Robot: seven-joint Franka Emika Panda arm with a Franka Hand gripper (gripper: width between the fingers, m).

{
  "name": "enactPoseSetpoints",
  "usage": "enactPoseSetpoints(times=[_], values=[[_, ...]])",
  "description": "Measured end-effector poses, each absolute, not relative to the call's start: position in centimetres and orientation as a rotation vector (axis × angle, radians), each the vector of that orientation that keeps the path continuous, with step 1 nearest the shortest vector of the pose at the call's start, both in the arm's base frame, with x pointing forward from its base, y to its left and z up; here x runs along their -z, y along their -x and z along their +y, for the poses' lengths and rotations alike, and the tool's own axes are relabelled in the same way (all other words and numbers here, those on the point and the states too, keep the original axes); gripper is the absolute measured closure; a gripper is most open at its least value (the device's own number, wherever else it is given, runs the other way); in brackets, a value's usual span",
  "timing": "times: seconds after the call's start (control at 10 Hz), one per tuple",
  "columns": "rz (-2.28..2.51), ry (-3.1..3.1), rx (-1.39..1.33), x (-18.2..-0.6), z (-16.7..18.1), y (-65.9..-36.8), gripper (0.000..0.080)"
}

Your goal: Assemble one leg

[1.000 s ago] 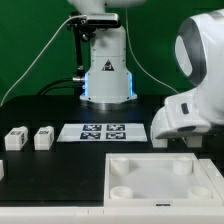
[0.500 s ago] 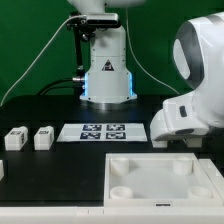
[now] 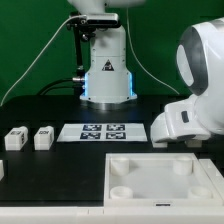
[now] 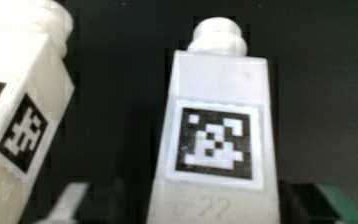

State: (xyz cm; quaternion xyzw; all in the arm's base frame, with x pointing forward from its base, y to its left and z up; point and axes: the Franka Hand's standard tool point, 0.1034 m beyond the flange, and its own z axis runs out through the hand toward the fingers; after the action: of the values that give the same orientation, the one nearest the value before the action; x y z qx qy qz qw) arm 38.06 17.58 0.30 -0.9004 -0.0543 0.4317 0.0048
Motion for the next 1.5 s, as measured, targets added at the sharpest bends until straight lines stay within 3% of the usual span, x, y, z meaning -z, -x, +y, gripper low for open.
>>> enactPoseSetpoints(times=[0.1,0.4,0.8,1.2,1.3,1.5], values=[[-0.168,2.820,-1.353,-0.3,17.5,-38.1,0.0509],[-0.170,2.820,-1.356,-0.9,17.5,-38.2,0.0508],[-0.160,2.822,-1.372,-7.1,16.3,-39.9,0.0506],[-0.159,2.846,-1.300,-6.2,16.7,-40.5,0.0506],[-0.190,2.890,-1.150,-5.9,16.6,-41.5,0.0506],[-0.277,2.938,-0.892,-7.5,13.9,-42.5,0.0506]])
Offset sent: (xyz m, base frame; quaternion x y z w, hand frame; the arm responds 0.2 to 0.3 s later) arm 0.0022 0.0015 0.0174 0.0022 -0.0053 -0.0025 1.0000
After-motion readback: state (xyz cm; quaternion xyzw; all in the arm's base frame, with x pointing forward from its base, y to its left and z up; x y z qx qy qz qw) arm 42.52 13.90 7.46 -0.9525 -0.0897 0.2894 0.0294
